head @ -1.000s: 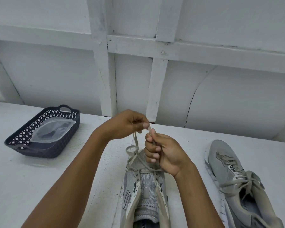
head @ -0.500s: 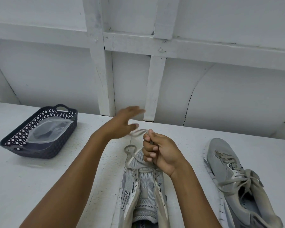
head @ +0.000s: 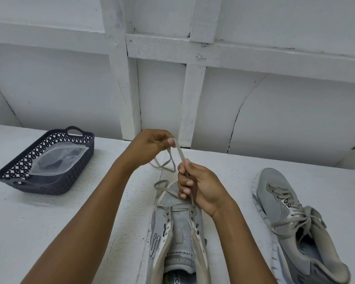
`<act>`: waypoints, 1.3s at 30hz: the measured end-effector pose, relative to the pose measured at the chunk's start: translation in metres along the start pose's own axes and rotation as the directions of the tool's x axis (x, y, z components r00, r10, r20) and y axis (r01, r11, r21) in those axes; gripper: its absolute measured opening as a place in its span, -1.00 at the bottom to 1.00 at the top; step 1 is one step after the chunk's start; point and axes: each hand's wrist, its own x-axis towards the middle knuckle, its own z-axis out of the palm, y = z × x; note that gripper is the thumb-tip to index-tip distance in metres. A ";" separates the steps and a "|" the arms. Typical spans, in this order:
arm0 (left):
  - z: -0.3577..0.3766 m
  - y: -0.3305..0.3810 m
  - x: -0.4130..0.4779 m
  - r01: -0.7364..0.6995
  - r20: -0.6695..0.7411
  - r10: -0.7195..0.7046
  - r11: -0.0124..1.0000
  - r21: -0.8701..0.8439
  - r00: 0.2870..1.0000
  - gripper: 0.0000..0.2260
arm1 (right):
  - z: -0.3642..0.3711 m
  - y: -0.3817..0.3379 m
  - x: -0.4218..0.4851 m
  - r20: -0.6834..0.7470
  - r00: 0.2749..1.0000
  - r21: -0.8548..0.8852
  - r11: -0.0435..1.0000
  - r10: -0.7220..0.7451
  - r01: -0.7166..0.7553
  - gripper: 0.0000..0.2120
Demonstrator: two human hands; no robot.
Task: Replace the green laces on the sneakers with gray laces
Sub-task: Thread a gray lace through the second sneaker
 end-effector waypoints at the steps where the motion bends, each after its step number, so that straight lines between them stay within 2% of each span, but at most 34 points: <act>1: 0.002 -0.001 0.001 0.013 -0.022 -0.012 1.000 0.007 1.000 -0.87 | 0.000 0.002 0.000 0.000 1.000 -0.010 1.000 -0.005 0.005 -0.68; 4: 0.008 -0.006 0.005 0.056 -0.009 -0.055 0.995 0.079 0.998 -0.87 | 0.000 0.004 0.001 0.001 1.000 -0.006 1.000 -0.002 0.002 -0.67; 6: 0.009 -0.009 0.006 0.038 0.067 -0.048 0.989 0.141 0.997 -0.91 | 0.000 0.004 0.000 -0.003 1.000 -0.011 1.000 0.005 -0.005 -0.67; 8: 0.005 -0.006 0.001 -0.053 0.228 0.008 0.980 0.191 0.974 -0.71 | 0.001 0.005 0.000 -0.017 1.000 -0.010 1.000 0.012 -0.012 -0.67; 10: -0.001 0.000 -0.004 -0.149 0.400 0.038 0.956 0.252 0.916 -0.54 | 0.002 0.005 0.001 -0.022 1.000 -0.016 1.000 0.006 -0.006 -0.68; 11: -0.002 0.002 -0.005 -0.178 0.449 0.036 0.944 0.278 0.893 -0.56 | 0.003 0.005 0.001 -0.021 1.000 -0.021 1.000 0.002 -0.003 -0.68; 13: -0.003 0.002 -0.004 -0.166 0.456 -0.001 0.931 0.326 0.890 -0.74 | 0.003 0.005 0.002 -0.027 1.000 -0.019 1.000 -0.001 0.001 -0.68; 15: -0.001 0.002 -0.004 -0.130 0.400 -0.010 0.938 0.322 0.917 -0.86 | 0.003 0.006 0.002 -0.036 0.999 -0.007 1.000 0.004 -0.005 -0.67; 19: 0.009 -0.001 -0.001 -0.171 0.193 0.114 0.933 0.316 0.975 -0.90 | 0.006 0.008 0.000 -0.031 0.999 -0.005 1.000 0.025 -0.025 -0.66; 26: 0.016 -0.017 0.020 -0.239 -0.043 0.281 0.878 0.414 0.959 -0.89 | 0.005 0.011 -0.002 0.002 0.999 0.004 0.999 0.046 -0.046 -0.67; 28: 0.017 -0.022 0.031 -0.179 -0.120 0.254 0.882 0.436 0.960 -0.88 | 0.005 0.011 -0.003 0.005 0.999 0.007 0.999 0.054 -0.054 -0.67; 31: 0.019 -0.030 0.044 -0.015 -0.297 0.170 0.888 0.460 0.939 -0.85 | 0.004 0.010 -0.003 0.005 0.998 -0.013 0.998 0.063 -0.063 -0.67; 32: 0.020 -0.033 0.047 0.030 -0.315 0.140 0.878 0.477 0.939 -0.84 | 0.004 0.011 -0.003 0.000 0.998 -0.018 0.998 0.066 -0.066 -0.67; 34: 0.023 -0.036 0.050 0.091 -0.220 0.026 0.857 0.507 0.975 -0.83 | 0.005 0.011 -0.002 -0.016 0.997 -0.026 0.997 0.071 -0.071 -0.66; 36: 0.024 -0.036 0.048 0.075 -0.042 -0.063 0.879 0.471 0.997 -0.83 | 0.004 0.012 -0.001 -0.031 0.997 -0.027 0.997 0.075 -0.076 -0.66; 39: 0.017 -0.028 0.032 -0.071 0.235 -0.021 0.923 0.377 0.972 -0.54 | 0.005 0.012 0.000 -0.044 0.996 -0.006 0.997 0.078 -0.079 -0.67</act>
